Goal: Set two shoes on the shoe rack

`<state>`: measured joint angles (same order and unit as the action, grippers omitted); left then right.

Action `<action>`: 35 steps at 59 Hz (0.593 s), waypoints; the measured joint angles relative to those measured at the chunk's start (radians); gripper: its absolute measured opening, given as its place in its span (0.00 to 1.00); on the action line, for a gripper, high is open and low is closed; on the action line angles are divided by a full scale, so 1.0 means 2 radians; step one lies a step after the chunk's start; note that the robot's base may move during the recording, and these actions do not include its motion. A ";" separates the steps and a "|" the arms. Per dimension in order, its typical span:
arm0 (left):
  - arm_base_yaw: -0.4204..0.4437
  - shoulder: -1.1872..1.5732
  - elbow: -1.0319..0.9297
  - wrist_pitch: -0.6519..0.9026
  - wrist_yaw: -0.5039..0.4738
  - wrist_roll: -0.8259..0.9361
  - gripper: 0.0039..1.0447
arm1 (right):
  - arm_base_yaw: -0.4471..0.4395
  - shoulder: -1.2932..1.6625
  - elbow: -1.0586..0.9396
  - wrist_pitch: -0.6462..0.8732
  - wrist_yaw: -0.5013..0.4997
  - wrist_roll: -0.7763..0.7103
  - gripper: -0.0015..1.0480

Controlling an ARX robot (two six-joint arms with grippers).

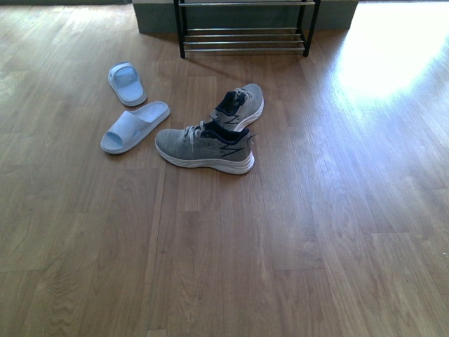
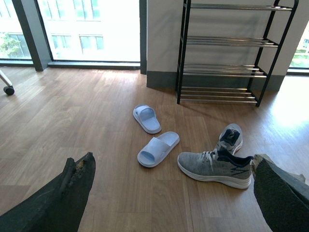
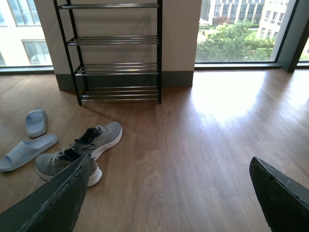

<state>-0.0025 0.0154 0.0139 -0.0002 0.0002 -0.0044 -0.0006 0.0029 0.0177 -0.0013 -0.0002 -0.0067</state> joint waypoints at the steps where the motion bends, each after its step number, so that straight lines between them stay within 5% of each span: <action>1: 0.000 0.000 0.000 0.000 0.000 0.000 0.91 | 0.000 0.000 0.000 0.000 0.000 0.000 0.91; 35: 0.000 0.000 0.000 0.000 0.000 0.000 0.91 | 0.000 0.000 0.000 0.000 0.000 0.000 0.91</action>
<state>-0.0025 0.0154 0.0139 -0.0002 0.0002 -0.0044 -0.0006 0.0029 0.0177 -0.0013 -0.0002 -0.0067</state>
